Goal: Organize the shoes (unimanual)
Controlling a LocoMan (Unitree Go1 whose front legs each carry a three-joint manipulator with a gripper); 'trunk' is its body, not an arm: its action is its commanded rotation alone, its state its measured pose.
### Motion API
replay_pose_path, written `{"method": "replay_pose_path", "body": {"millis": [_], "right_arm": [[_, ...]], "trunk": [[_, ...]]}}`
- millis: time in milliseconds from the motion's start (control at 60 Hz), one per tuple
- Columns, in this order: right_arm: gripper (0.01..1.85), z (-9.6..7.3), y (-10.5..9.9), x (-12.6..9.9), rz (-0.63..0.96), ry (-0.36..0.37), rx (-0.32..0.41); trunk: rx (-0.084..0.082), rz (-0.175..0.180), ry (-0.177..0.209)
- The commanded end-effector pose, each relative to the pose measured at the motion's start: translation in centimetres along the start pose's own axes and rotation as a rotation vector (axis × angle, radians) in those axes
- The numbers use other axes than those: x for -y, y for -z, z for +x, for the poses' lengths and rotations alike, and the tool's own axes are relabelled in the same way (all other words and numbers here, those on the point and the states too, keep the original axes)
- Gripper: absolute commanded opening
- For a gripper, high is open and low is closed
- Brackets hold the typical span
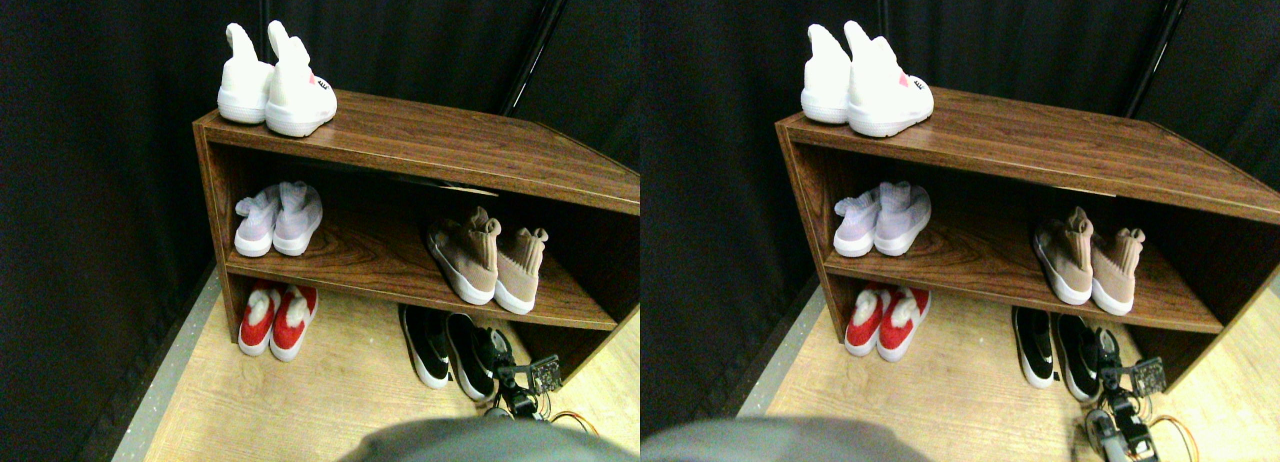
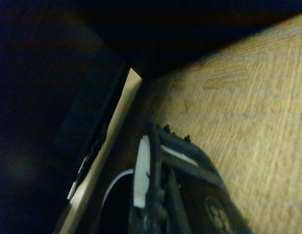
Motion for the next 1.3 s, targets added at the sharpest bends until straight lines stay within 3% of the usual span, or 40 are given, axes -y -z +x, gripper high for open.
{"method": "replay_pose_path", "body": {"millis": [17,783,883,1050,1300], "right_arm": [[0.06,-0.4,0.7,-0.1,0.028,0.011,-0.038],[0.06,-1.8,2.3,-0.6,0.081,-0.021,-0.021],[0.06,-1.9,1.8,-0.8,0.040,-0.033,-0.007],[0.06,-2.1,0.5,-1.8,-0.015,-0.088,-0.050],[0.06,-4.6,-1.6,-4.6,-0.078,-0.159,-0.056]], "trunk": [[-0.019,-0.010,-0.016],[0.010,-0.013,-0.016],[0.012,-0.012,-0.007],[0.017,-0.010,0.009],[0.034,0.000,0.039]]}}
